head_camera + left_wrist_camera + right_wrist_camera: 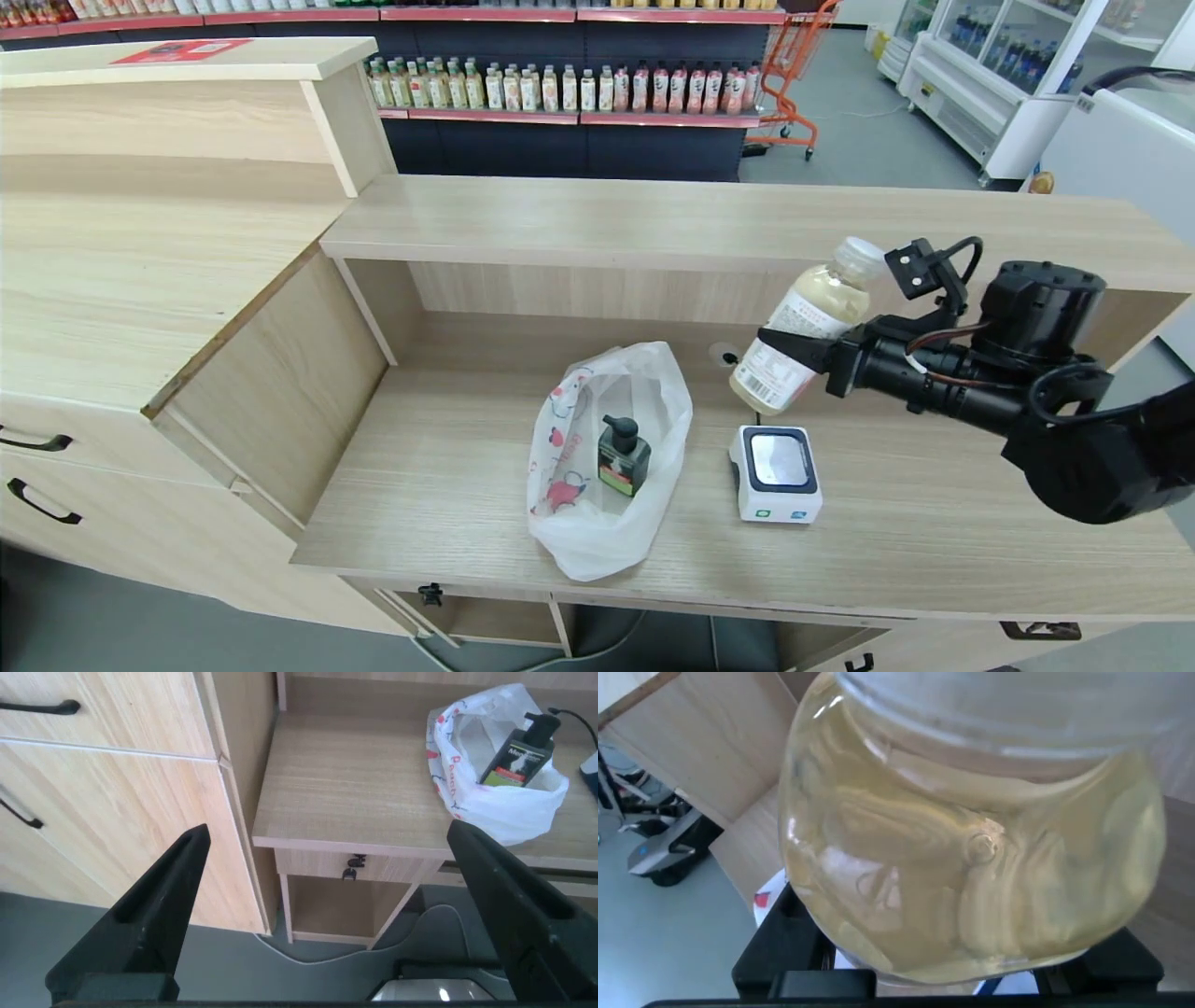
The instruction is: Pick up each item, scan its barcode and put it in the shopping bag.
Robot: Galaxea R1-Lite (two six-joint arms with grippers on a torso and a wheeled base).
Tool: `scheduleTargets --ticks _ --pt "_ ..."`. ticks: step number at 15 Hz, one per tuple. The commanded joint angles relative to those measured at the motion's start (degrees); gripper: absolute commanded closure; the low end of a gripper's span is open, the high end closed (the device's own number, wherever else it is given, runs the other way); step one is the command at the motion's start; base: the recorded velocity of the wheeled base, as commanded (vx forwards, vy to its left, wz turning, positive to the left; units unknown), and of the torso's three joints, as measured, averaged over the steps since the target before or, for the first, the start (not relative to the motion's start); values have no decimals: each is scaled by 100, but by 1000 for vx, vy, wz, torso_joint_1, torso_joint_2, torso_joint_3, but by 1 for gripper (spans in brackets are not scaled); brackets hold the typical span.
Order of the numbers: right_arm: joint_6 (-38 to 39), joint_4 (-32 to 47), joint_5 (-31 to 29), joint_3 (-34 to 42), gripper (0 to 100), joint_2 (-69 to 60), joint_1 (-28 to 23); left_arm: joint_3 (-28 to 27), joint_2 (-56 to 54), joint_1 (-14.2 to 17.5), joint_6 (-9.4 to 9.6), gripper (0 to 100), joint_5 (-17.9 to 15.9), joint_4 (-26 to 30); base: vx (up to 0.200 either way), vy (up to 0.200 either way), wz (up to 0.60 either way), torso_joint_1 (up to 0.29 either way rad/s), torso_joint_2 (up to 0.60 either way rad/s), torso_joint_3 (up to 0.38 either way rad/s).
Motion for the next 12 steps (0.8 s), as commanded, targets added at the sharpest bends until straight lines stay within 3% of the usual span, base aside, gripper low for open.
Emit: scheduleTargets --ticks 1,4,9,12 --pt "0 446 -23 -638 100 415 78 0 9 1 2 0 0 -6 0 0 0 0 0 0" --pt "0 797 -612 -1306 100 951 385 0 9 1 2 0 0 -6 0 0 0 0 0 0" --pt "-194 832 -709 -2404 100 2102 728 0 9 1 2 0 0 -6 0 0 0 0 0 0" --pt "-721 797 -753 -2861 100 2797 922 0 9 1 2 0 0 -6 0 0 0 0 0 0"
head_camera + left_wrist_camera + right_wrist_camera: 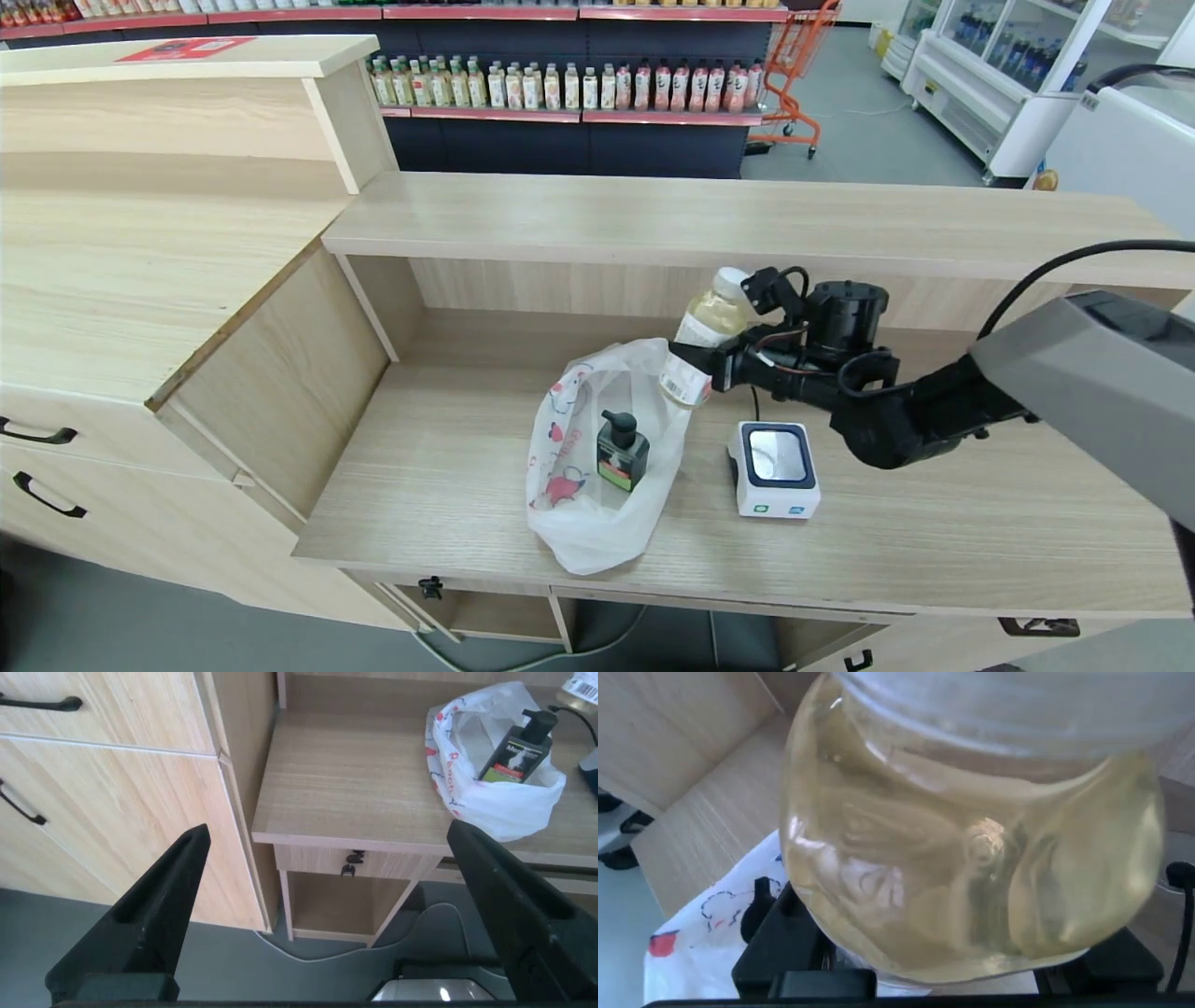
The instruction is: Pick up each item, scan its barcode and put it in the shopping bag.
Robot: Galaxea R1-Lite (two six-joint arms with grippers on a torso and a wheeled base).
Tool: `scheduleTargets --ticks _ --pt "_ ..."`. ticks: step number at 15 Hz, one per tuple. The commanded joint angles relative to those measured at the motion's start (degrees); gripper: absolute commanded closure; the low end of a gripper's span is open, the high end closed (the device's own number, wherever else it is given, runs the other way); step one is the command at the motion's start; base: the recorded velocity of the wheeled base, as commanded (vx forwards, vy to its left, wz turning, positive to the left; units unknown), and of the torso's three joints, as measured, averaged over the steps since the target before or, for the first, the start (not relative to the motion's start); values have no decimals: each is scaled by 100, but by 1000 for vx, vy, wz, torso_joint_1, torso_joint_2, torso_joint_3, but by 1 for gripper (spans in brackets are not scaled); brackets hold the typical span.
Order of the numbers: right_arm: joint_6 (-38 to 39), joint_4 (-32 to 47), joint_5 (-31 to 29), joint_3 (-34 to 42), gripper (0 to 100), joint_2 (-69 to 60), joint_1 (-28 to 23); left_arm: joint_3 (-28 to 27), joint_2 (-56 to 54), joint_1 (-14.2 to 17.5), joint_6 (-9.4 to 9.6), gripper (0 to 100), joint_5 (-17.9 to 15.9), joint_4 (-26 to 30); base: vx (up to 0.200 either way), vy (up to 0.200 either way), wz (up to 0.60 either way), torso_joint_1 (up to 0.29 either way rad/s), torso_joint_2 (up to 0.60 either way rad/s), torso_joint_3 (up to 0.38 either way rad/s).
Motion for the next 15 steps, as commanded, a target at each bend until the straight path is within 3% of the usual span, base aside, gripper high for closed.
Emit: scheduleTargets --ticks 1,6,12,13,15 --pt "-313 0 14 -394 100 757 182 0 6 -4 0 0 0 -1 0 0 0 0 0 0" --pt "-718 18 5 -1501 100 1644 498 0 6 5 0 0 0 -1 0 0 0 0 0 0" --pt "-1192 167 -3 -2169 100 2242 498 0 6 -4 0 0 0 -1 0 0 0 0 0 0" --pt "-1201 167 -3 -2213 0 2286 507 0 6 -4 0 0 0 -1 0 0 0 0 0 0" --pt "-1192 141 -3 -2222 0 2303 507 0 6 -4 0 0 0 -1 0 0 0 0 0 0"
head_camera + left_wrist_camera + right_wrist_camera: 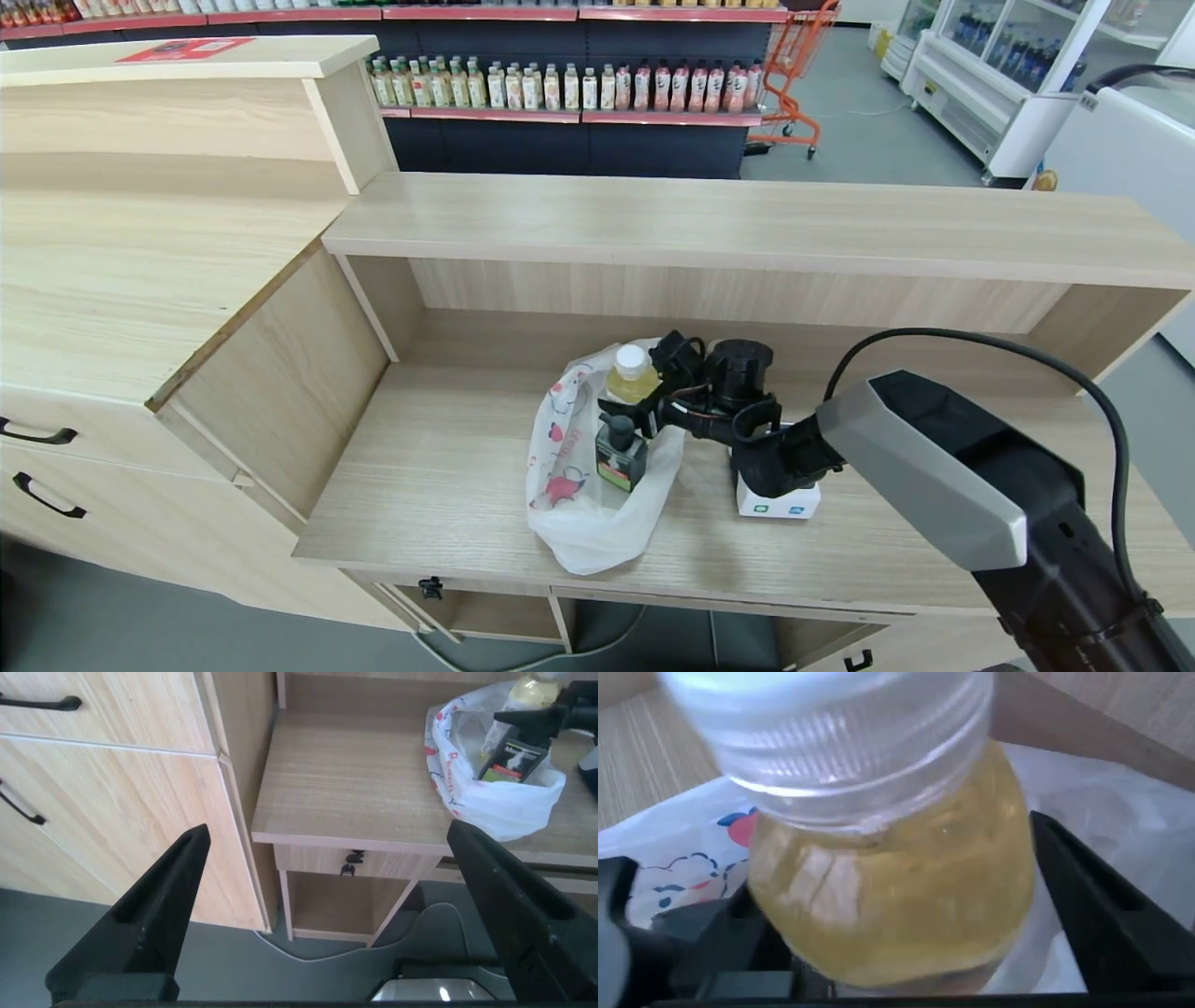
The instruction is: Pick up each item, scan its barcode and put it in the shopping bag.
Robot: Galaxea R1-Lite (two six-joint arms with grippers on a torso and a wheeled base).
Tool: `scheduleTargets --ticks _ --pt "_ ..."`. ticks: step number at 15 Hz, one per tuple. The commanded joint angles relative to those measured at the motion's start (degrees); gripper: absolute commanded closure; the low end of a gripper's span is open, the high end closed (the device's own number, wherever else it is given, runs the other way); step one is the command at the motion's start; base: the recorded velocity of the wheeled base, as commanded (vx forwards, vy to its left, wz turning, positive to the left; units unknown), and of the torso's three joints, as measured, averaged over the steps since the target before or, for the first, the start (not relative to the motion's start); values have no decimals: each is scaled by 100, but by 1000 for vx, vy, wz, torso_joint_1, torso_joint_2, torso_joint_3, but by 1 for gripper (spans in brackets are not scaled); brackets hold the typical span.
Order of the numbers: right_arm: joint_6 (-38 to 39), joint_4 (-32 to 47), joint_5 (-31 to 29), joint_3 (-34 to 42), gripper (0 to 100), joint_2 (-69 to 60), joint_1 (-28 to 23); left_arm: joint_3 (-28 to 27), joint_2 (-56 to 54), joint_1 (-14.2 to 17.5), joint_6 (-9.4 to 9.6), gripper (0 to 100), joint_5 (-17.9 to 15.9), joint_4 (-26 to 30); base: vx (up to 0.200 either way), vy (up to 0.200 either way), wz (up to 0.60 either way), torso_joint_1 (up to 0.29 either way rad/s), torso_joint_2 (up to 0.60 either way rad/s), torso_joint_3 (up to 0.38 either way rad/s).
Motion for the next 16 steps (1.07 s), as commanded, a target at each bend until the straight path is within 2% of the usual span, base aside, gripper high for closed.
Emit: scheduleTargets --ticks 1,4,6,10,11,12,13,15,16 --pt "3 25 -6 -16 0 91 -11 0 6 1 0 0 0 -1 0 0 0 0 0 0" --pt "99 7 -6 143 0 -305 -117 0 6 10 0 0 0 -1 0 0 0 0 0 0" --pt "530 -46 3 582 0 -973 -310 0 6 10 0 0 0 -1 0 0 0 0 0 0" --pt "1040 -2 56 2700 0 -3267 -925 0 6 10 0 0 0 -1 0 0 0 0 0 0" --pt "1435 33 64 3395 0 -4146 -1075 0 6 10 0 0 0 -1 0 0 0 0 0 0" --pt "1664 139 64 3693 0 -4603 -1128 0 6 1 0 0 0 -1 0 0 0 0 0 0" --pt "2050 684 73 4194 0 -5561 -1198 0 6 1 0 0 0 -1 0 0 0 0 0 0" --pt "2226 1615 12 4854 0 -6861 -1277 0 6 1 0 0 0 -1 0 0 0 0 0 0" --pt "2226 1659 -6 5319 0 -7380 -1435 0 6 1 0 0 0 -1 0 0 0 0 0 0"
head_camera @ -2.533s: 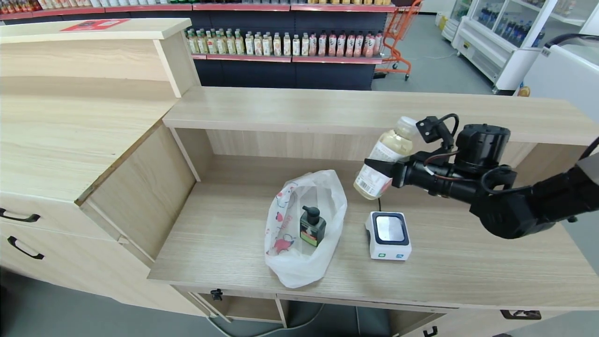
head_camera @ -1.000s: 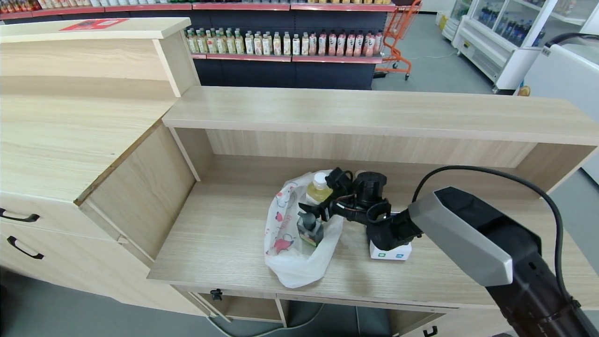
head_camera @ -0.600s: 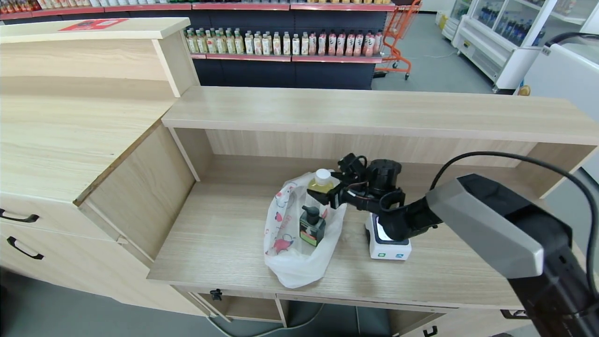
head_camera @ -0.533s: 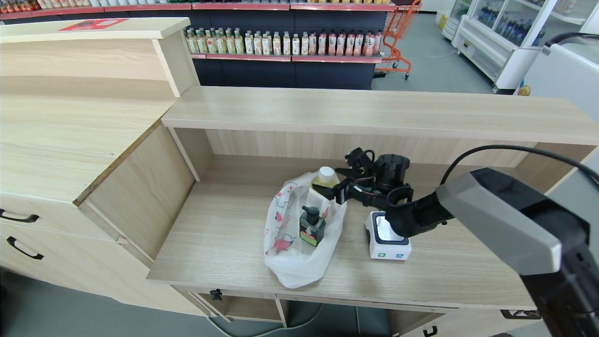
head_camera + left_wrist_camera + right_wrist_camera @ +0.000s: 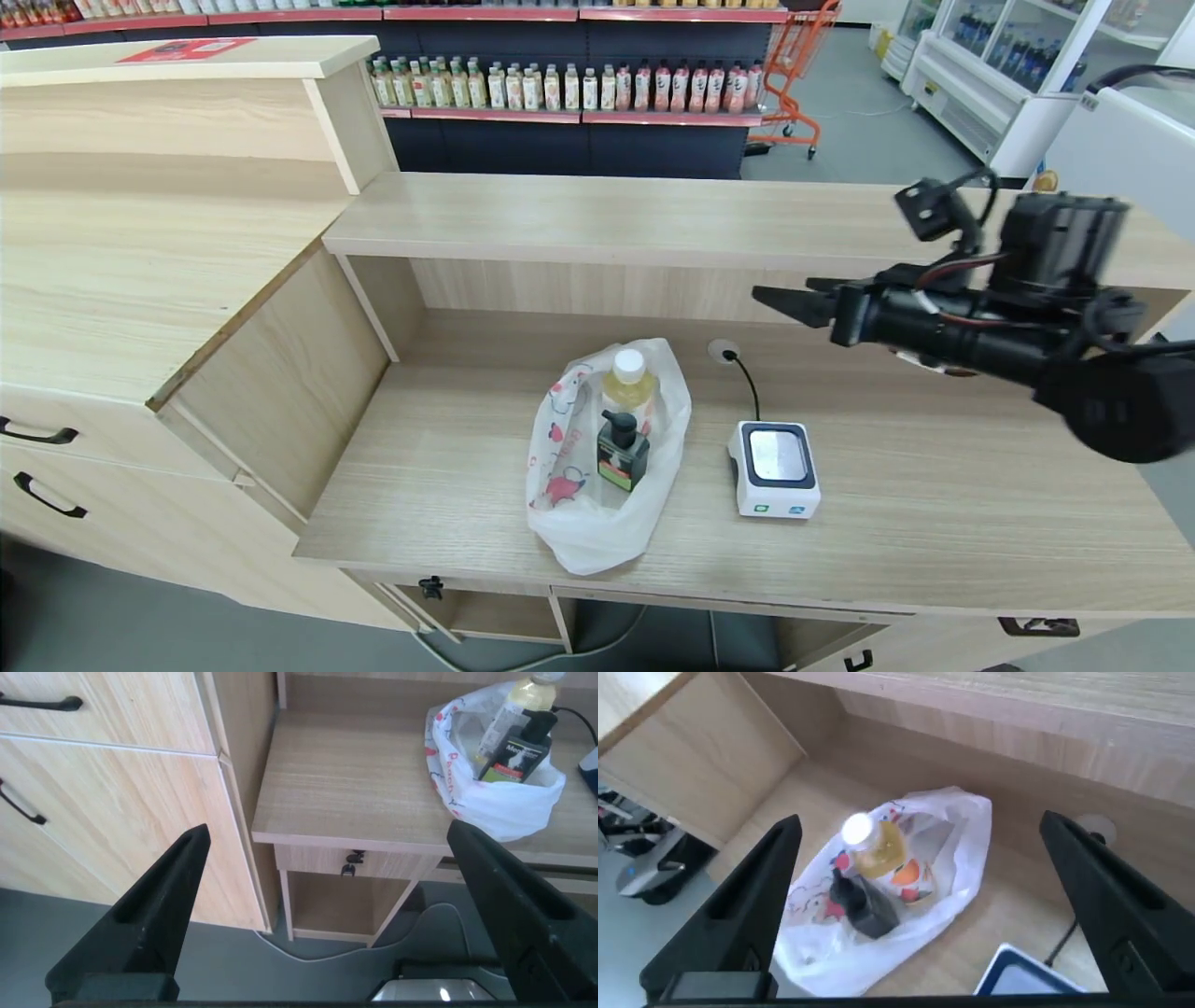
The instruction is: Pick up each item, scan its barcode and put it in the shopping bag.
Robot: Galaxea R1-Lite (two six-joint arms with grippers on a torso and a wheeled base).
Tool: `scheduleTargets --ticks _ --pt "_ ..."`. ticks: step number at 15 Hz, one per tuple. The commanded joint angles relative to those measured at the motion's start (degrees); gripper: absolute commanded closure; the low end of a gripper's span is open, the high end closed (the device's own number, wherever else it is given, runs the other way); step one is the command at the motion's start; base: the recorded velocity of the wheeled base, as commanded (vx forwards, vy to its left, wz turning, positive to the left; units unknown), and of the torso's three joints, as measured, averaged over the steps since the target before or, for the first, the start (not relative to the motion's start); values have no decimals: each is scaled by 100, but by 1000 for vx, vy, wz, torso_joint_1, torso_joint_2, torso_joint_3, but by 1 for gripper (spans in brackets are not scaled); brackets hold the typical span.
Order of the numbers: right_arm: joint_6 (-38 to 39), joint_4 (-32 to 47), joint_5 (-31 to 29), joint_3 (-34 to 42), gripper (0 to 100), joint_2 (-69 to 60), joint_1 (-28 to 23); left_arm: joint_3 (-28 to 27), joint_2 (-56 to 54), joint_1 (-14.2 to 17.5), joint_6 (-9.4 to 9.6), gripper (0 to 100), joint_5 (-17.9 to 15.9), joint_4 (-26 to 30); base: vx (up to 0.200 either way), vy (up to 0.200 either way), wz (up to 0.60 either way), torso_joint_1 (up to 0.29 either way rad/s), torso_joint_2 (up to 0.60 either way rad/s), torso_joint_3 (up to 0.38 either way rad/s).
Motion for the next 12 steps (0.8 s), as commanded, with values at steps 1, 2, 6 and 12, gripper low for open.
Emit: scheduleTargets --ticks 1,2,6,12 --pt "322 661 -100 1814 0 -2619 -593 0 6 1 2 0 0 -1 0 0 0 0 0 0" --pt "252 678 -303 2262 0 -3059 -874 0 6 1 2 0 0 -1 0 0 0 0 0 0" --pt "-451 1575 -988 4047 0 -5625 -1595 0 6 1 2 0 0 -1 0 0 0 0 0 0" --pt "-838 3965 -1911 5576 0 -9967 -1331 0 6 10 2 0 0 -1 0 0 0 0 0 0"
